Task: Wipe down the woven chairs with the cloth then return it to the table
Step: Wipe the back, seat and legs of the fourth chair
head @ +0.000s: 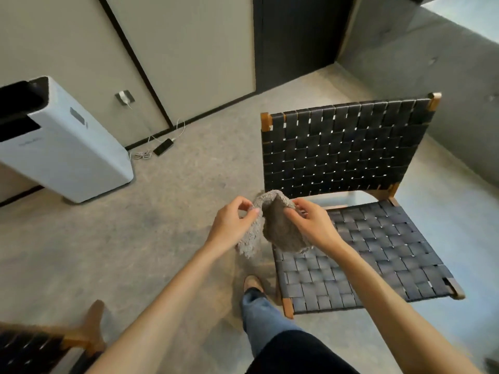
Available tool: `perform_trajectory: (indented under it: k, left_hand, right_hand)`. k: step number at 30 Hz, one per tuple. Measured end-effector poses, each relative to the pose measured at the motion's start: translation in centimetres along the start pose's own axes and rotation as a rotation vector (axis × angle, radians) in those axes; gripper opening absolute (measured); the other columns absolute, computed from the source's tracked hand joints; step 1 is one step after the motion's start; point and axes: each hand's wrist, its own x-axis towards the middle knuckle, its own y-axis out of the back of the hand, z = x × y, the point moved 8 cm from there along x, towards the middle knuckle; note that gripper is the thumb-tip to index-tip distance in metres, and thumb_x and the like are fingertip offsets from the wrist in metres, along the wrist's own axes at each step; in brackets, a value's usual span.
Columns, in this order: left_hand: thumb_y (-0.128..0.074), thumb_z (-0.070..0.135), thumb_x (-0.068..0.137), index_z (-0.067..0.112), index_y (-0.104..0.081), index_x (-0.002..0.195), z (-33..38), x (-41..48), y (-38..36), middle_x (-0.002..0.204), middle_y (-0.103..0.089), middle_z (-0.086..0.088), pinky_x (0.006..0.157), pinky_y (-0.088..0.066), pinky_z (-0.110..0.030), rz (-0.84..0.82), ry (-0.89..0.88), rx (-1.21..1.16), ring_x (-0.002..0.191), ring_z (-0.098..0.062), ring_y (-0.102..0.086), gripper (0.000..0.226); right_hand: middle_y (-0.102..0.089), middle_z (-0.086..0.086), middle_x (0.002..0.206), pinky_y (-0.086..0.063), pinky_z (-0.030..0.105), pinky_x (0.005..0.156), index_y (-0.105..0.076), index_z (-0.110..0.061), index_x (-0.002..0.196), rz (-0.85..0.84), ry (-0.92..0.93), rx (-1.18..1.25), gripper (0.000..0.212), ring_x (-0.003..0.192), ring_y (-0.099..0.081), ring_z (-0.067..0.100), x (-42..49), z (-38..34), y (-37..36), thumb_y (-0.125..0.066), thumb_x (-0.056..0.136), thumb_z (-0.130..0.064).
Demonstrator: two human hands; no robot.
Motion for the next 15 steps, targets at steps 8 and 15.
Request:
perform_trajectory:
  k: [8, 15]
  left_hand:
    - [-0.057, 0.025, 0.094, 0.017, -0.06, 0.1, 2.0, 12.7, 4.8, 0.104, -0.059, 0.0, 0.078, -0.04, -0.02, -0.054, -0.083, 0.186, 0.103, -0.017, -0.053, 0.011]
    - [-0.058, 0.032, 0.092, 0.023, -0.065, 0.106, 0.3, 25.6, 8.3, 0.103, -0.041, -0.001, 0.082, -0.026, -0.02, -0.002, -0.226, 0.414, 0.107, -0.022, -0.038, 0.018]
  right_hand:
    - [-0.064, -0.012, 0.088, -0.051, 0.028, 0.069, -0.06, -0.03, 0.1, 0.176, -0.081, 0.032, 0.018, 0.086, -0.06, 0.006, 7.8, -2.1, 2.9, -0.058, 0.087, -0.042]
    - [-0.063, -0.013, 0.096, -0.056, 0.037, 0.069, -0.056, -0.026, 0.114, 0.174, -0.13, -0.069, 0.02, 0.084, -0.064, 0.015, 16.7, -4.2, 0.0, -0.057, 0.094, -0.026]
